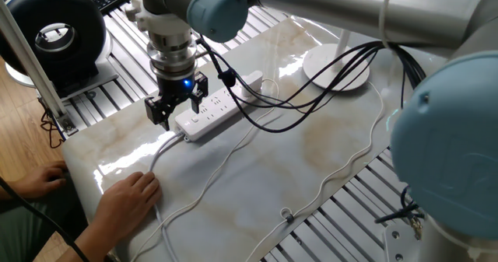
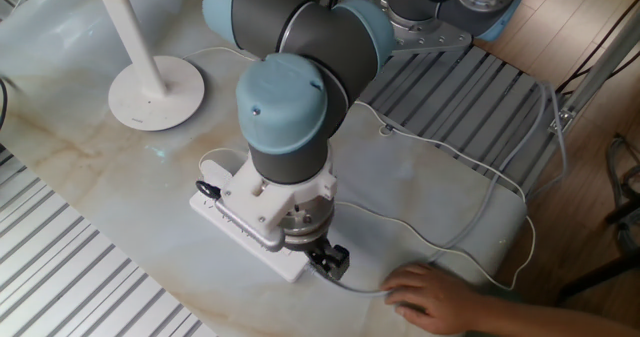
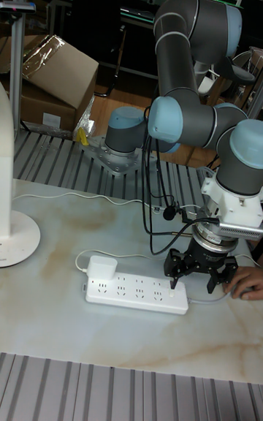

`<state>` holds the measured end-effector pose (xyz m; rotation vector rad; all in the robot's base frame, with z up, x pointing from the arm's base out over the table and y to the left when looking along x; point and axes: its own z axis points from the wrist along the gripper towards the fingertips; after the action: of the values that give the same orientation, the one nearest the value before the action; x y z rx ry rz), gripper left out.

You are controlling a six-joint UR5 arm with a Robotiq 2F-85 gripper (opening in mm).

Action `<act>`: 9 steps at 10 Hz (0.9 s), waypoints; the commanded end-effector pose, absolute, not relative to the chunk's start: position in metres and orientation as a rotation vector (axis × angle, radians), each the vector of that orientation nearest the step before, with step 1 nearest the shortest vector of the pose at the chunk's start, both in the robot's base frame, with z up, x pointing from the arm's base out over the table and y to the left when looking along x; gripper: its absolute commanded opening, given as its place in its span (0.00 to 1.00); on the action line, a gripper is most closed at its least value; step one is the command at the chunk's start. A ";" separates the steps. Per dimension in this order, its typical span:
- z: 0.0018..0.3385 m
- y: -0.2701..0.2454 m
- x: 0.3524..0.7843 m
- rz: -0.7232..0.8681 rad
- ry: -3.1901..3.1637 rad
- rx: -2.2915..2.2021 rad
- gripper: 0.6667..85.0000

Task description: Plug in the power cord of the desk lamp, turn on the socket, and light up the desk lamp

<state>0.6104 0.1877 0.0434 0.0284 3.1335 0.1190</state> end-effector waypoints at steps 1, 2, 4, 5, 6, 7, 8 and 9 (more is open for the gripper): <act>0.039 0.197 0.620 0.182 3.130 0.165 0.89; 0.039 0.202 0.619 0.216 3.133 0.208 0.88; 0.040 0.198 0.617 0.194 3.139 0.213 0.86; 0.039 0.197 0.619 0.189 3.137 0.216 0.86; 0.038 0.196 0.619 0.189 3.137 0.228 0.85; 0.038 0.195 0.619 0.187 3.137 0.235 0.85; 0.037 0.190 0.618 0.155 3.140 0.235 0.85; 0.036 0.189 0.618 0.145 3.141 0.247 0.85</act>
<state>0.6175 0.1915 0.0363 0.2106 3.1387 0.1535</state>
